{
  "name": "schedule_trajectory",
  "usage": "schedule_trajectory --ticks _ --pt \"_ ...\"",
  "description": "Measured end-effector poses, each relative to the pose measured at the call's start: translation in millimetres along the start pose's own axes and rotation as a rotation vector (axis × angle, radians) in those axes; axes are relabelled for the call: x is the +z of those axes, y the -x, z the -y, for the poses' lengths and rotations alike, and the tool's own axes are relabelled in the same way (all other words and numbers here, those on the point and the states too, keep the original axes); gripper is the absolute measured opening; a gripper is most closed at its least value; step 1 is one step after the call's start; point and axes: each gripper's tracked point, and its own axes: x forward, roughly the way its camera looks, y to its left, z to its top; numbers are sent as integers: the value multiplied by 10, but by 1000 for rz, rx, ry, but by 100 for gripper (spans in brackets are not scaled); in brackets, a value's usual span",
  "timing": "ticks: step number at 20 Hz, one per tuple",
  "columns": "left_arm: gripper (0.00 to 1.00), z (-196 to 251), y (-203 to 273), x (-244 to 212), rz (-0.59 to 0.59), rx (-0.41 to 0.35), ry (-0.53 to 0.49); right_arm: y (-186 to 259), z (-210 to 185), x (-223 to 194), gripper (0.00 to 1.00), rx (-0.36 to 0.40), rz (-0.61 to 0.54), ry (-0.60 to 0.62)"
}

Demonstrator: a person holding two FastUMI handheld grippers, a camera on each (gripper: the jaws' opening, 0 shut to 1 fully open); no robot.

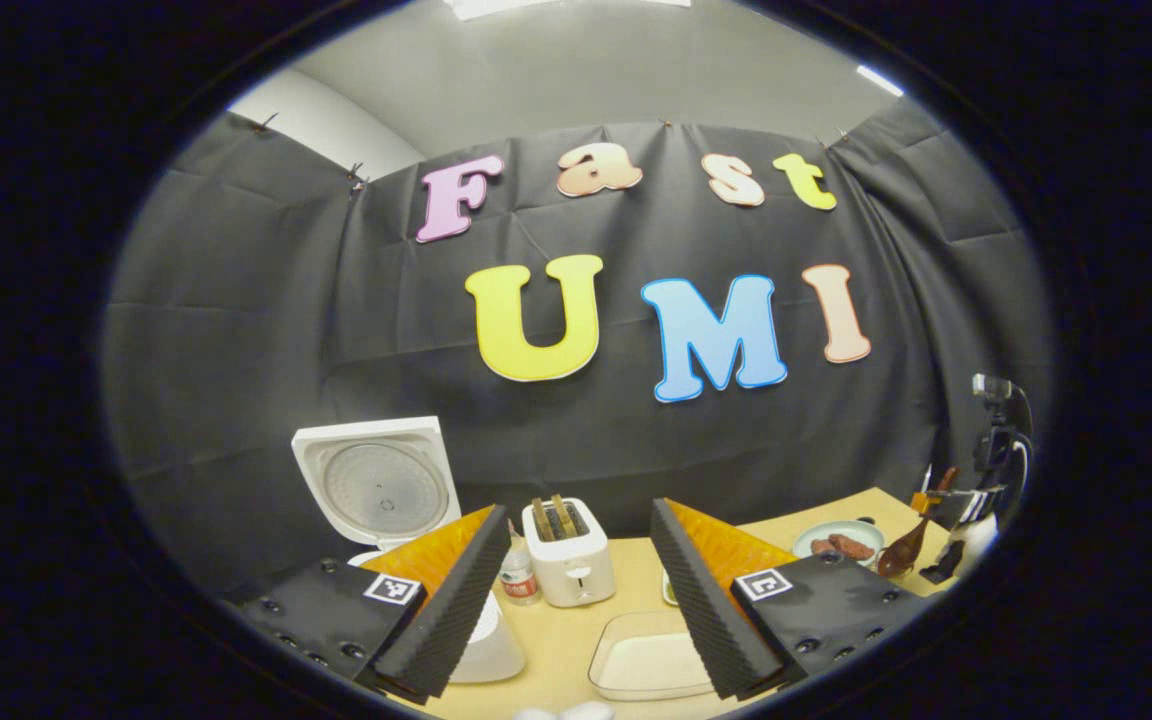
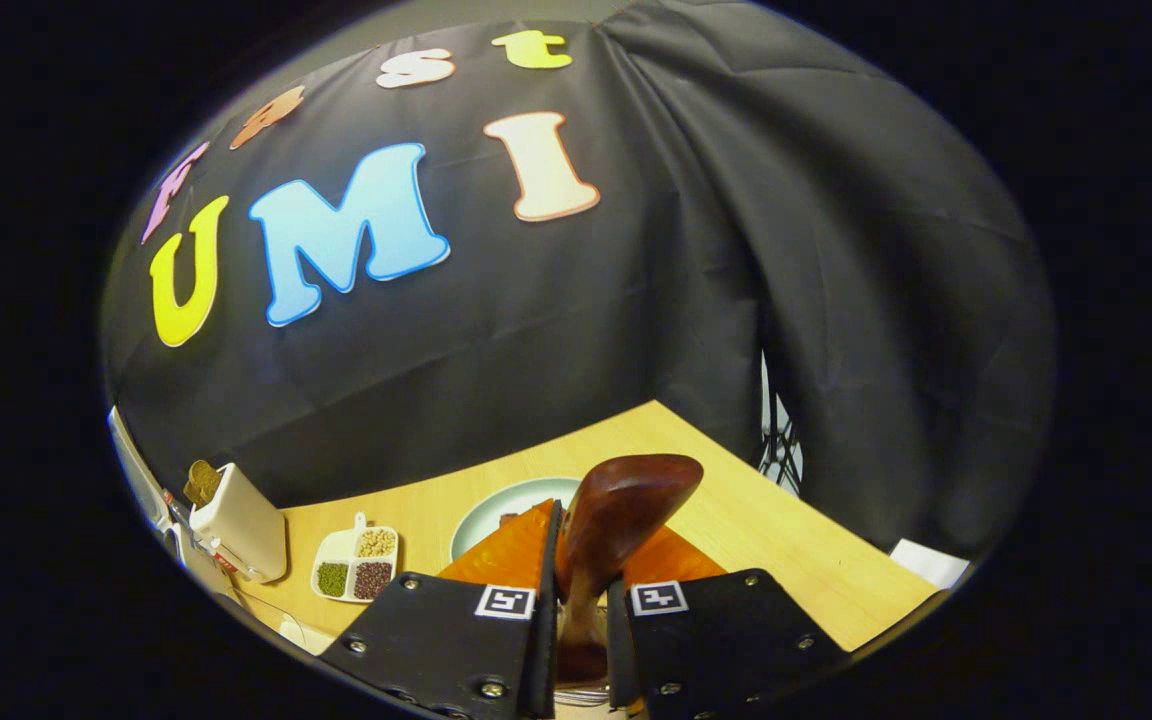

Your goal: Close the left gripper, press the button to open the rice cooker; take a wooden spoon from the chopstick holder with the right hand, scoop a spoonful of rice and pour it into the rice cooker, then put the wooden spoon back into the chopstick holder.

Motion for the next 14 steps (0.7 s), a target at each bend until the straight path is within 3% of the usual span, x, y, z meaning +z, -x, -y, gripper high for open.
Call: schedule_trajectory --ticks 3,8,14 --pt "99 -177 54 9 15 1 0 239 -257 491 20 8 71 57" --pt "99 -484 162 -89 6 6 7 740 -1105 1013 21 89 143 110" --pt "98 -875 320 -178 -4 39 53 1167 -2263 692 21 258 95 87"
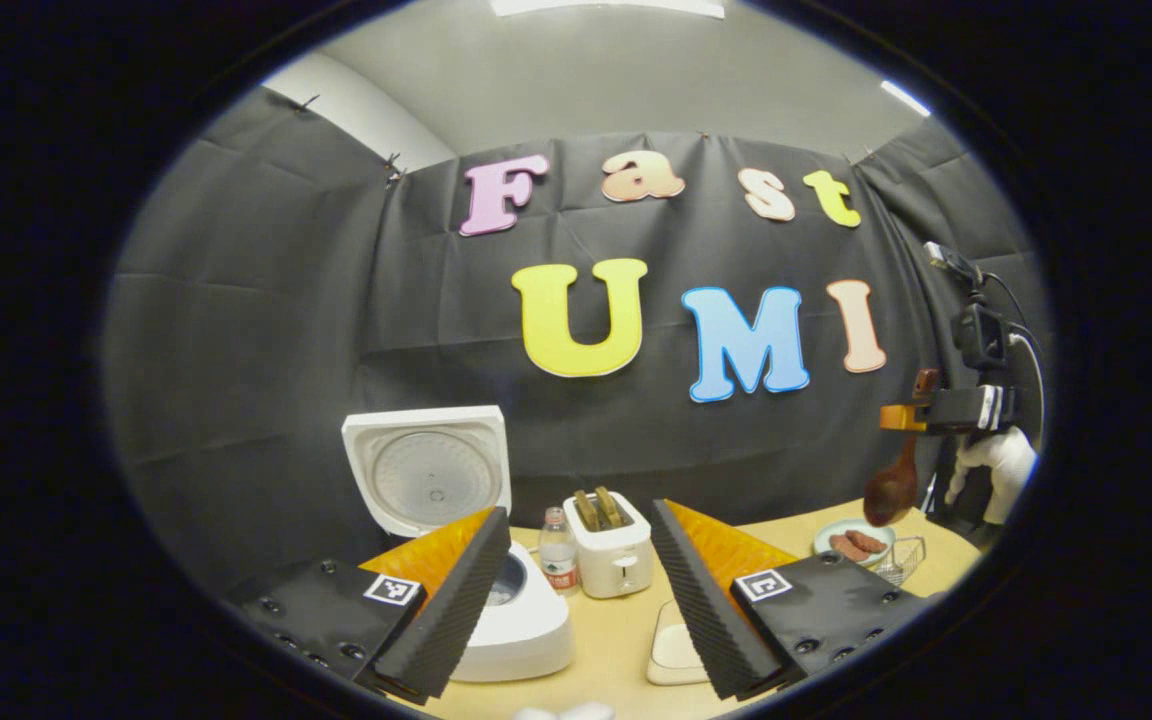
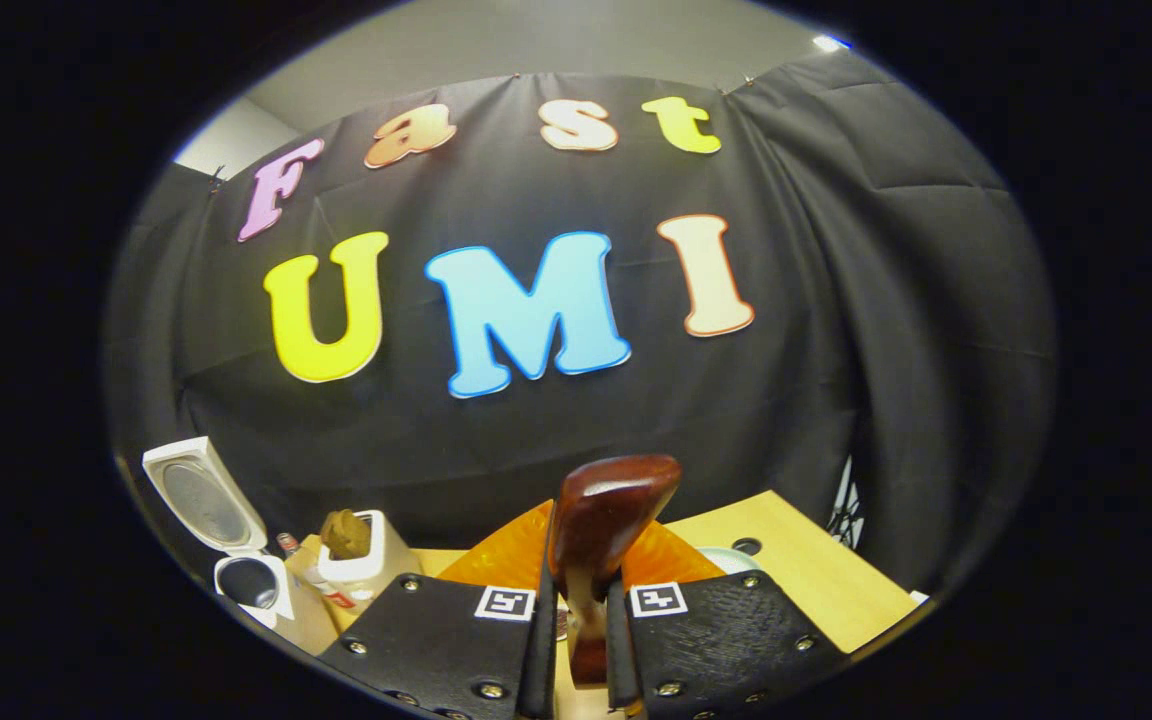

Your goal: Close the left gripper, press the button to open the rice cooker; take a wooden spoon from the chopstick holder with the right hand, scoop a spoonful of rice and pour it into the rice cooker, then put the wooden spoon back into the chopstick holder.

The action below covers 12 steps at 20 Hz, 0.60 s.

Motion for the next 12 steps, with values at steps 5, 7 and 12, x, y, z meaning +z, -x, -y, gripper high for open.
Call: schedule_trajectory --ticks 5,7,12 --pt "98 -179 36 -115 -11 13 11 113 -687 -561 21 92 -86 25" --pt "98 -207 36 -147 -18 15 3 116 -853 -814 21 112 -118 63" --pt "99 -285 88 -133 0 26 -23 52 -1078 -1423 21 128 -172 209"
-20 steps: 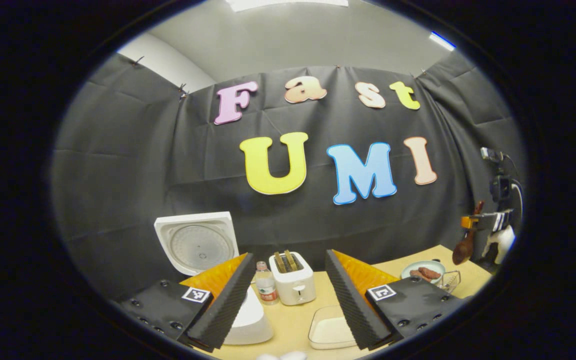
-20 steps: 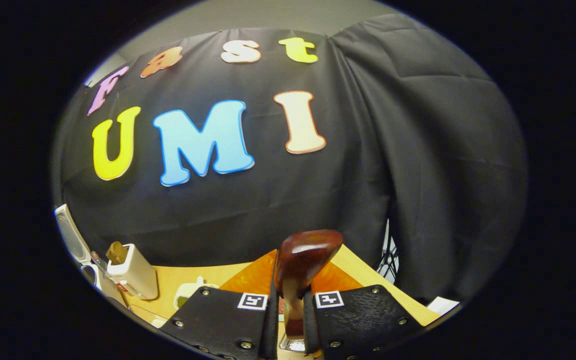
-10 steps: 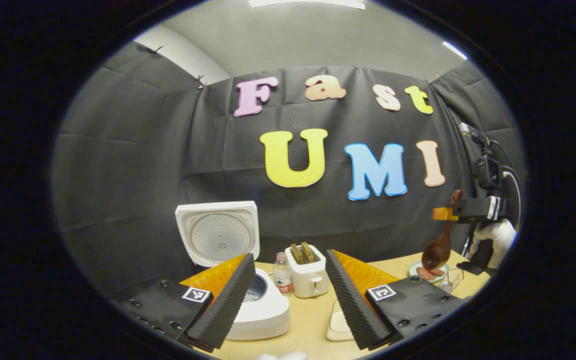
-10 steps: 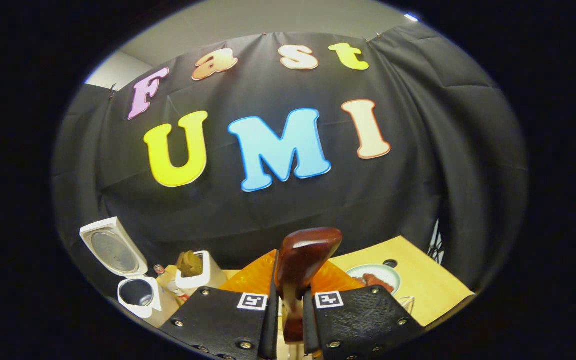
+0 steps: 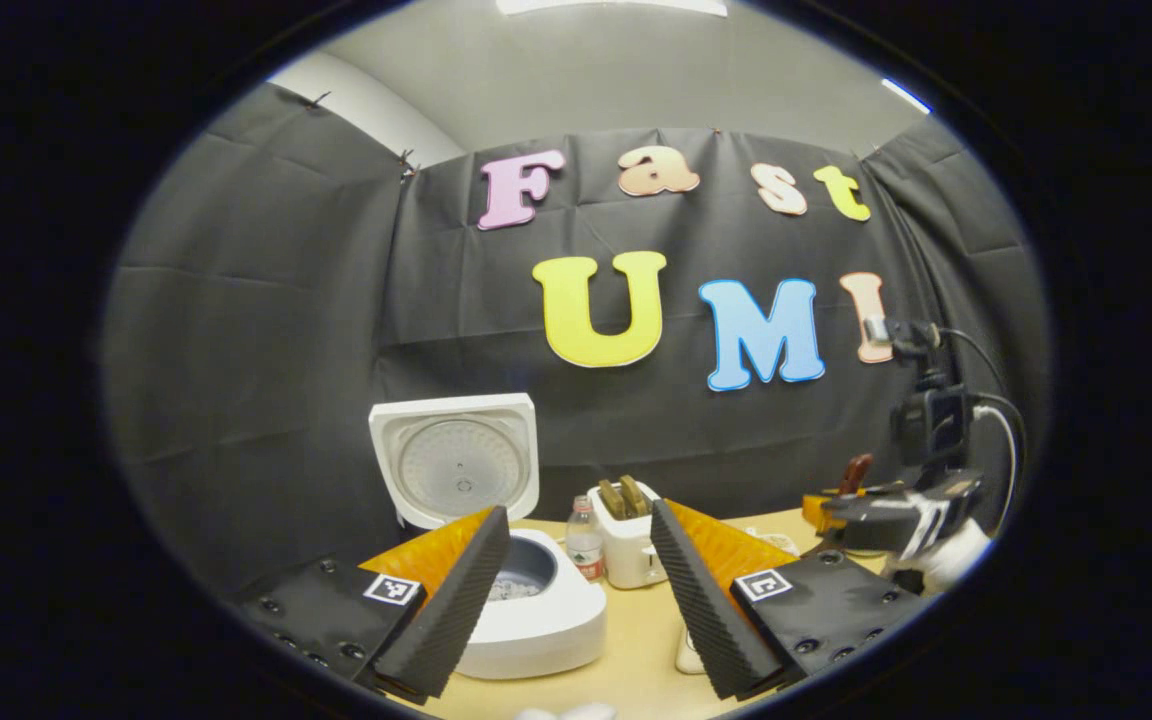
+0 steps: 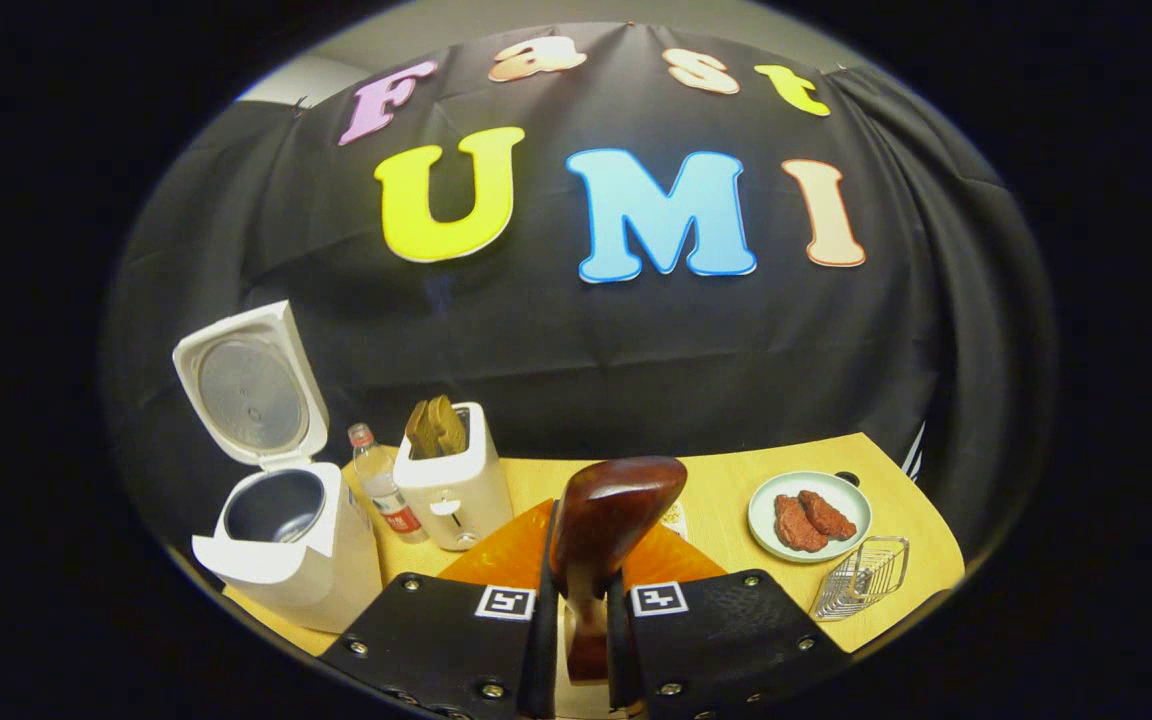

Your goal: Close the left gripper, press the button to open the rice cooker; take a wooden spoon from the chopstick holder with the right hand, scoop a spoonful of rice and pour it into the rice cooker, then put the wooden spoon back into the chopstick holder.

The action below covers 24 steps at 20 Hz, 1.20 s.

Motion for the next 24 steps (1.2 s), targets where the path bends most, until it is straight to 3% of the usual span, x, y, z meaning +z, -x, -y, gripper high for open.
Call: schedule_trajectory --ticks 7,14,18,24 --pt "97 -24 52 -76 -16 -8 24 -212 -70 -573 21 -37 -11 322" --pt "99 -47 10 -176 -33 -11 4 -290 -143 -972 21 -41 -27 491" --pt "99 -66 -35 -185 -39 -12 8 -303 -290 -1067 21 9 -59 411" --pt "97 -134 -81 -205 -49 -7 3 -366 -471 -1130 21 57 -134 114"
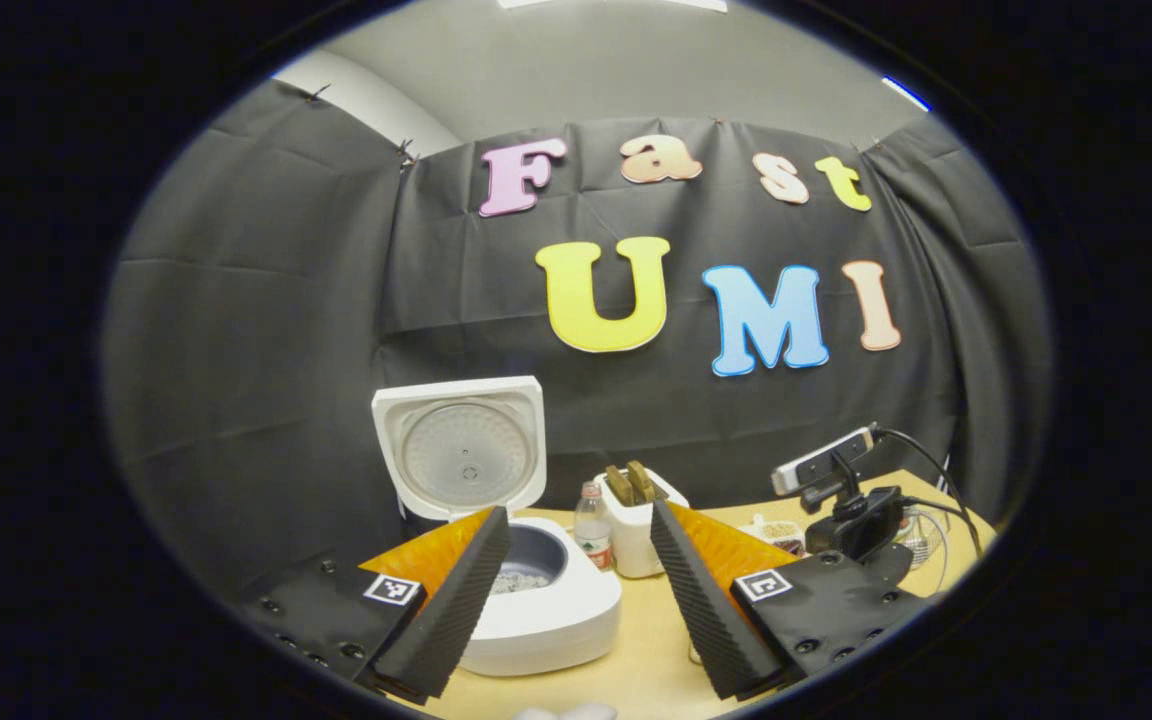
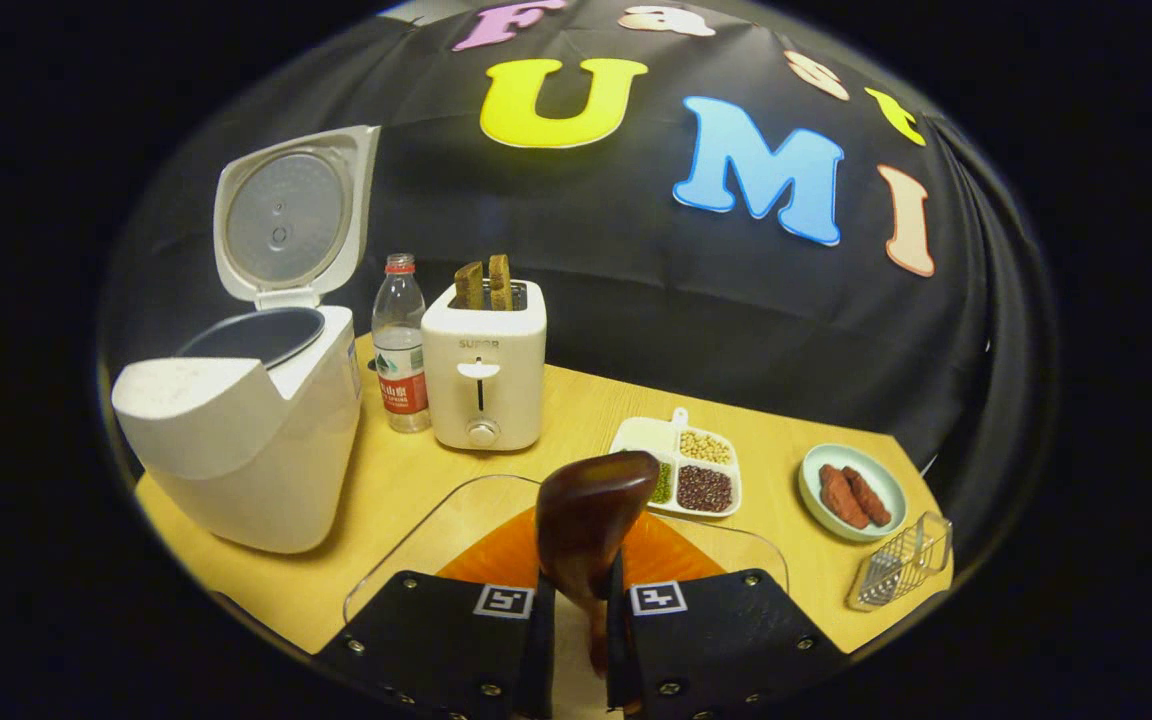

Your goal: Close the left gripper, press the button to open the rice cooker; take a wooden spoon from the chopstick holder with the right hand, scoop a spoonful of rice and pour it into the rice cooker, then put the wooden spoon back into the chopstick holder.

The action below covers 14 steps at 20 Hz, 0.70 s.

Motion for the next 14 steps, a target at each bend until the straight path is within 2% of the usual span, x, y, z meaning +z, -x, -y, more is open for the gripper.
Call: schedule_trajectory --ticks 4,6,8,10,14 --pt "97 -42 -23 -34 -12 1 -1 19 -33 84 21 58 -27 -255" --pt "99 -41 -34 -13 -8 -3 -6 22 -113 135 21 119 -35 -379" --pt "99 -51 -57 9 -2 -3 -15 25 -205 167 21 201 -57 -563" --pt "97 -74 -80 39 3 -1 -19 -4 -77 130 21 198 -71 -659" --pt "99 -94 -82 68 8 4 -28 -7 82 65 21 201 -85 -805"
